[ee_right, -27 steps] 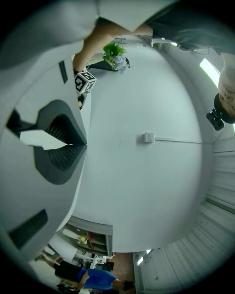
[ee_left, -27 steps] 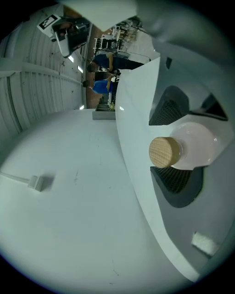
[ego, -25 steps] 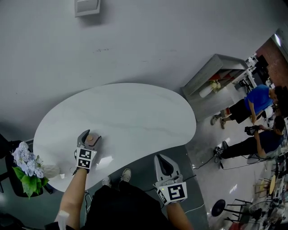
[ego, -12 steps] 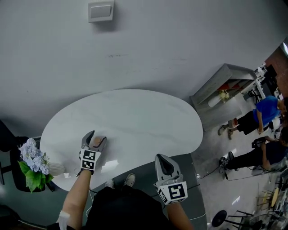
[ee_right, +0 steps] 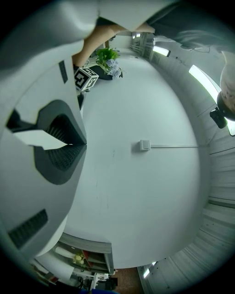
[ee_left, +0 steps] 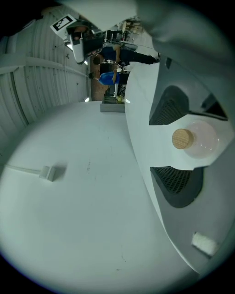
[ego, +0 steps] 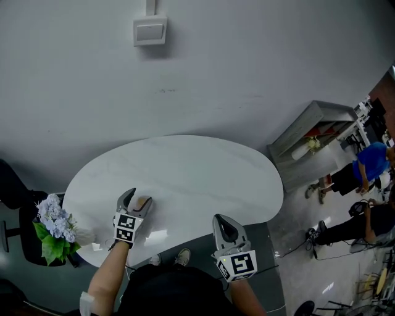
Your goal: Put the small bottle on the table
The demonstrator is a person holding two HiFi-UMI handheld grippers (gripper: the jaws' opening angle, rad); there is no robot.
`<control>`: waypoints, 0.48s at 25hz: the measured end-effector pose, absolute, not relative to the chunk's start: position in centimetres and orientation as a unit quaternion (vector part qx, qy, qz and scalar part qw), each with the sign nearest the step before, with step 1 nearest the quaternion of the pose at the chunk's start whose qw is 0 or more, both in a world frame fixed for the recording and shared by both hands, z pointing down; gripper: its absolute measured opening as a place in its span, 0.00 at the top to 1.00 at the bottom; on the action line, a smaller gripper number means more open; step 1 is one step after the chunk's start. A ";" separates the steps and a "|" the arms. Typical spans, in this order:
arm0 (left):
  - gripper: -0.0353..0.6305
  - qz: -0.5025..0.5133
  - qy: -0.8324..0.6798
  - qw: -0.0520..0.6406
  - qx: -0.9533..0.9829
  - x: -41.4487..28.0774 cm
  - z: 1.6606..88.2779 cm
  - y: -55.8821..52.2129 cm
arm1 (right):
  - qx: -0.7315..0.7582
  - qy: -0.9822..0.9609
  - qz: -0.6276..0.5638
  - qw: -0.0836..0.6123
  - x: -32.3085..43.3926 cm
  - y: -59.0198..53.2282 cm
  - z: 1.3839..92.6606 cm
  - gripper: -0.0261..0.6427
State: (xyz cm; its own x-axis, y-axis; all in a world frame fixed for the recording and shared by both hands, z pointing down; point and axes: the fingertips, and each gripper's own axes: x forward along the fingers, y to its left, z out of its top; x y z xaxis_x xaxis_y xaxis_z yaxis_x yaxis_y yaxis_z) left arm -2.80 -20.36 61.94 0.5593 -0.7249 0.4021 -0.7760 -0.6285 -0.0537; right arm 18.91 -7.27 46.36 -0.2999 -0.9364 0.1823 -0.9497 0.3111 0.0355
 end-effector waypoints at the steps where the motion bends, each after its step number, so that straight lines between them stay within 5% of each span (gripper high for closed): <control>1: 0.54 0.194 -0.427 0.065 0.881 -2.9 61.6 -20.3 | 0.584 -0.807 0.039 0.083 18.8 -7.5 46.3 0.95; 12: 0.60 0.187 -0.425 0.082 0.882 -4.2 57.6 -20.0 | 0.561 -0.824 0.034 0.072 17.2 -9.3 46.0 0.95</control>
State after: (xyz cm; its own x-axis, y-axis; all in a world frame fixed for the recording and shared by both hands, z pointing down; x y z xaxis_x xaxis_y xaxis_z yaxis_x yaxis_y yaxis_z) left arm -4.25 -19.96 57.58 0.5686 -0.7194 0.3990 -0.7804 -0.6251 -0.0150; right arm 17.20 -9.29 46.05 -0.3595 -0.9198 0.1571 -0.9296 0.3676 0.0255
